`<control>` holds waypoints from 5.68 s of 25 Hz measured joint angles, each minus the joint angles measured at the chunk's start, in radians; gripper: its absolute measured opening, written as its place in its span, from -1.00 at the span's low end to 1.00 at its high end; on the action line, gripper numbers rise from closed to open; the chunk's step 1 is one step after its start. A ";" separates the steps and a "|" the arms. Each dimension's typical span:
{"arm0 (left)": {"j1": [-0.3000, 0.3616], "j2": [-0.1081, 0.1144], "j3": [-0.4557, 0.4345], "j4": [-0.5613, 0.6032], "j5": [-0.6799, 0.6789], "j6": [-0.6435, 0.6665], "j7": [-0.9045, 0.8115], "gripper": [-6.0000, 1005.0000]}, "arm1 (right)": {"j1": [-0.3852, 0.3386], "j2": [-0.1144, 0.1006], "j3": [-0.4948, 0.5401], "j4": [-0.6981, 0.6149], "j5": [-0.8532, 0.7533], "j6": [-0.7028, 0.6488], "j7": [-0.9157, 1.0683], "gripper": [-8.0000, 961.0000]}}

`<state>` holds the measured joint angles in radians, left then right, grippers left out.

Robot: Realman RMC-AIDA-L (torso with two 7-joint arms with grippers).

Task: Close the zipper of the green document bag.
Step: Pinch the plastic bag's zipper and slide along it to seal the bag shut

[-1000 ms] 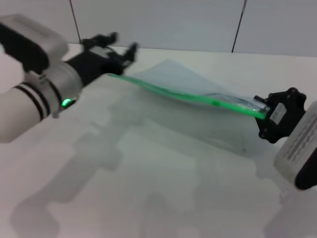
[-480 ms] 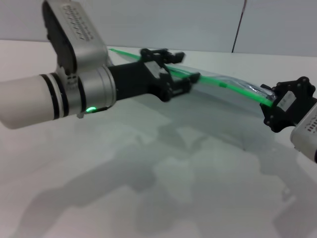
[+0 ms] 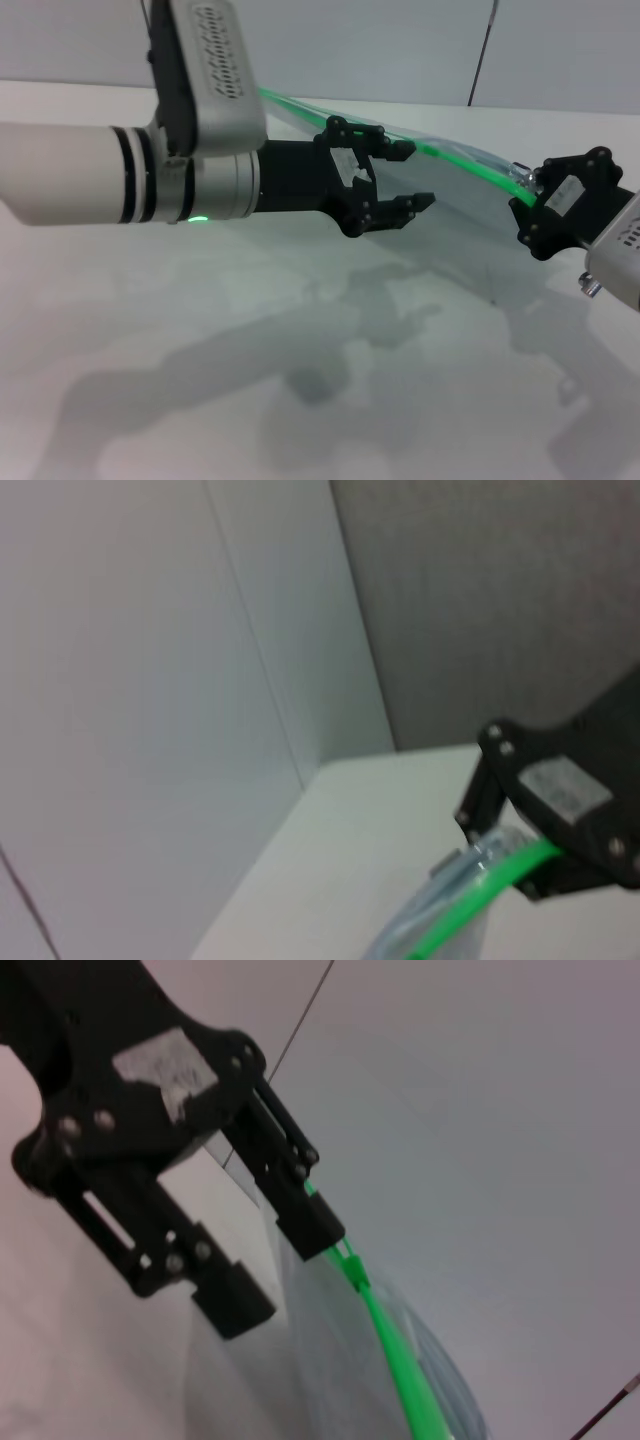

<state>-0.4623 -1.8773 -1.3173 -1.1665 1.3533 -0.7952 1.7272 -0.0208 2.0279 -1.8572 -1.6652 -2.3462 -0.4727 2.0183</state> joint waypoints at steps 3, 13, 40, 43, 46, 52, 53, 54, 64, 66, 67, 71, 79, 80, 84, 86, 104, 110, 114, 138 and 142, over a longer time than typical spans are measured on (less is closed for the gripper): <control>-0.007 -0.009 -0.021 -0.029 0.108 -0.004 -0.052 0.14 | 0.000 0.000 -0.001 0.000 0.000 0.000 0.000 -0.87; 0.008 -0.043 -0.072 -0.135 0.332 -0.045 -0.106 0.14 | 0.011 0.000 0.001 0.024 0.001 -0.001 0.002 -0.88; 0.139 -0.154 -0.089 -0.268 0.539 0.070 0.005 0.10 | 0.039 0.000 -0.007 0.062 0.002 0.001 0.016 -0.87; 0.148 -0.154 -0.090 -0.251 0.492 0.087 0.065 0.08 | 0.039 0.000 -0.008 0.059 0.002 0.001 0.016 -0.87; 0.150 -0.151 -0.099 -0.225 0.432 0.088 0.108 0.06 | 0.038 0.000 -0.013 0.052 0.002 0.002 0.015 -0.87; 0.150 -0.151 -0.102 -0.192 0.390 0.085 0.177 0.04 | 0.035 0.000 -0.020 0.047 0.001 0.004 0.009 -0.86; 0.150 -0.152 -0.101 -0.191 0.389 0.083 0.179 0.03 | 0.036 0.000 -0.020 0.047 0.001 0.005 0.008 -0.86; 0.150 -0.152 -0.099 -0.190 0.387 0.083 0.179 0.03 | 0.036 0.000 -0.020 0.047 0.001 0.005 0.008 -0.86; 0.159 -0.152 -0.100 -0.178 0.377 0.085 0.180 -0.04 | 0.039 0.000 -0.021 0.047 0.001 0.005 0.007 -0.84; 0.159 -0.152 -0.104 -0.176 0.377 0.086 0.180 -0.12 | 0.040 0.000 -0.022 0.047 0.001 0.005 0.007 -0.84; 0.159 -0.152 -0.106 -0.176 0.377 0.086 0.180 -0.15 | 0.040 0.000 -0.022 0.048 0.001 0.005 0.007 -0.84; 0.157 -0.152 -0.113 -0.176 0.377 0.087 0.183 -0.32 | 0.040 0.000 -0.024 0.050 0.001 0.003 0.007 -0.83; 0.154 -0.153 -0.112 -0.177 0.382 0.089 0.205 -0.45 | 0.041 0.000 -0.034 0.052 -0.001 0.004 0.006 -0.82; 0.154 -0.153 -0.112 -0.177 0.382 0.089 0.205 -0.45 | 0.041 0.000 -0.034 0.051 -0.002 0.004 0.006 -0.82; 0.135 -0.151 -0.105 -0.153 0.393 0.085 0.206 -0.44 | 0.042 0.000 -0.036 0.052 -0.004 0.004 0.006 -0.81; 0.128 -0.151 -0.103 -0.146 0.395 0.082 0.207 -0.44 | 0.043 -0.001 -0.036 0.053 -0.004 0.004 0.006 -0.81; 0.121 -0.152 -0.106 -0.142 0.403 0.089 0.234 -0.46 | 0.049 -0.002 -0.065 0.034 -0.005 0.006 0.005 -0.79; 0.119 -0.152 -0.108 -0.138 0.402 0.090 0.234 -0.49 | 0.042 -0.002 -0.069 0.022 -0.007 0.006 0.005 -0.78; 0.119 -0.152 -0.107 -0.137 0.401 0.090 0.234 -0.51 | 0.041 -0.002 -0.069 0.019 -0.008 0.006 0.005 -0.77; 0.127 -0.153 -0.099 -0.112 0.392 0.140 0.235 -0.84 | 0.033 -0.002 -0.073 0.000 -0.009 0.008 0.005 -0.74; 0.124 -0.154 -0.101 -0.094 0.392 0.140 0.235 -0.84 | 0.033 -0.002 -0.069 0.004 -0.009 0.008 0.005 -0.74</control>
<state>-0.3384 -2.0310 -1.4181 -1.2607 1.7455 -0.6552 1.9620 0.0123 2.0264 -1.9262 -1.6617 -2.3551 -0.4647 2.0233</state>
